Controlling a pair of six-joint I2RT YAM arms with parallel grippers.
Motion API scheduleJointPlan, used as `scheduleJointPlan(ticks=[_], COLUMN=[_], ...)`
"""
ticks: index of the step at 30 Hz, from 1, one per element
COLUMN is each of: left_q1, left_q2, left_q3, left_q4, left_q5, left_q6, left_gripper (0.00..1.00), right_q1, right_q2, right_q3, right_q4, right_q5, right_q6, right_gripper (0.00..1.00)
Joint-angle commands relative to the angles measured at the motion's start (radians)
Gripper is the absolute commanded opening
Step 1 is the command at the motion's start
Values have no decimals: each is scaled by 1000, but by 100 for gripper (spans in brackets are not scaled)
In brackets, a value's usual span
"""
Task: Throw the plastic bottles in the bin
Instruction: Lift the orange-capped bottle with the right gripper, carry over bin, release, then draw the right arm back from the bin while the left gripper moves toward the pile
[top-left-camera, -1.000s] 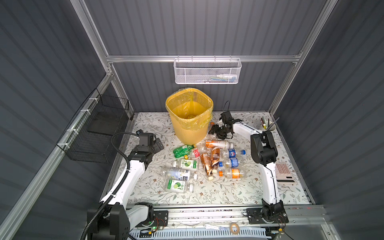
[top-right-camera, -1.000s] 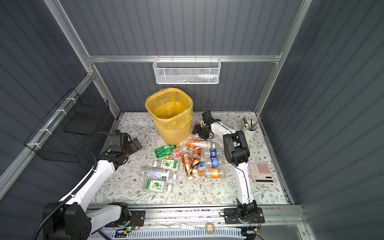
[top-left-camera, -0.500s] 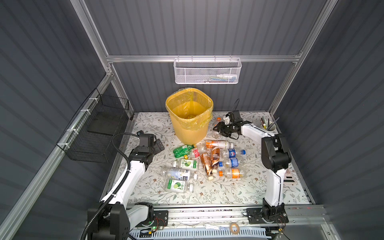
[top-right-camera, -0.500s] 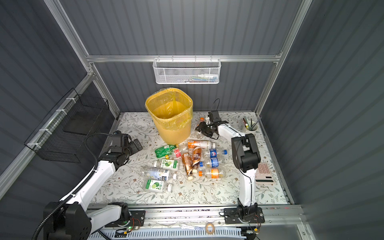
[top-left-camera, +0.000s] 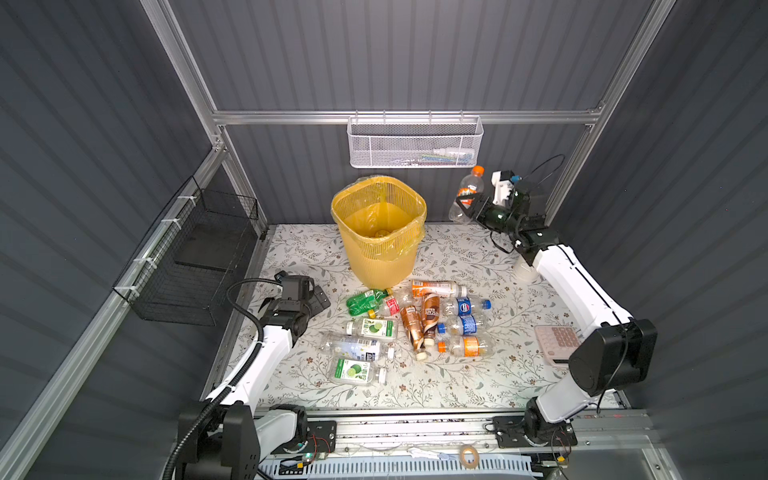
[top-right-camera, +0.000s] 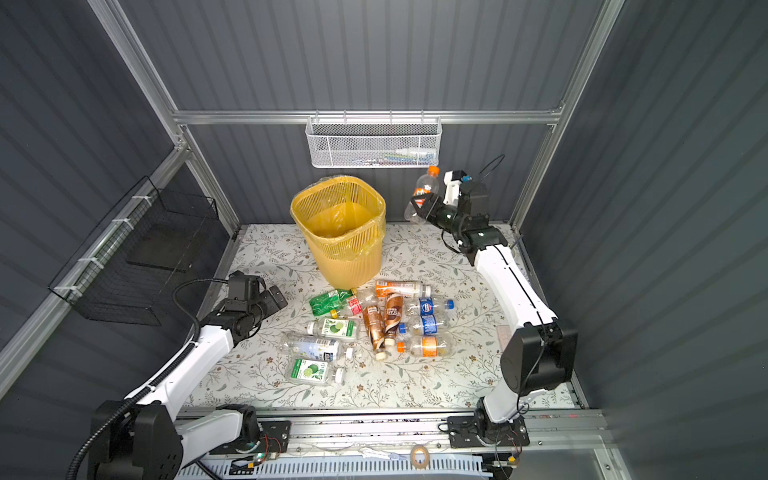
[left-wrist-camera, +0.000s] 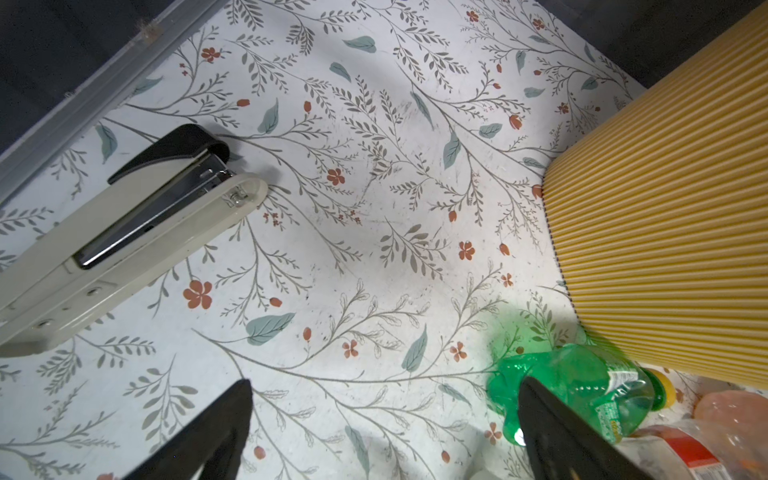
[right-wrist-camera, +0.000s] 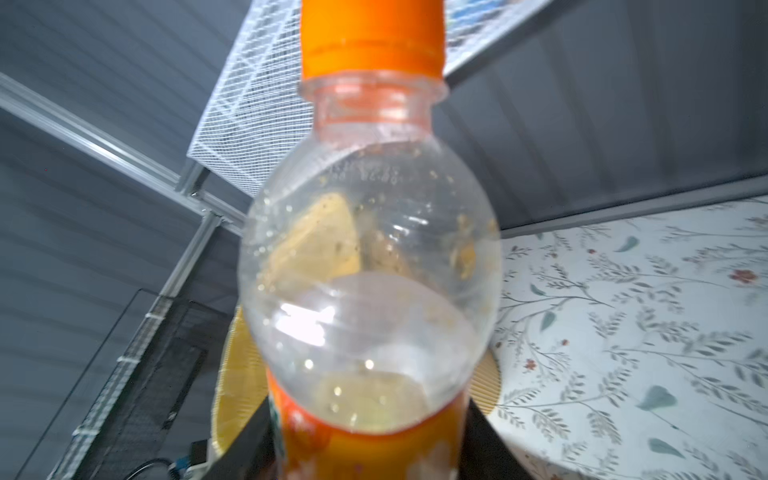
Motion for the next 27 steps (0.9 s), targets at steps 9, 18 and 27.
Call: scheduleJointPlan(ticks=[9, 18, 27], left_q1=[3, 3, -25], left_q2=[8, -49, -59], left_q3=[39, 29, 30], left_q4=[-63, -72, -30], left_q5=[13, 0, 53], left_q6=[-18, -43, -67], left_gripper=[99, 99, 100], right_q1=[215, 170, 70], right_q2=[435, 135, -140], right_q3=[783, 392, -123], right_q4=[-536, -348, -176], right_q5=[-71, 212, 252], right_q6=[-161, -194, -147], right_gripper=[85, 99, 99])
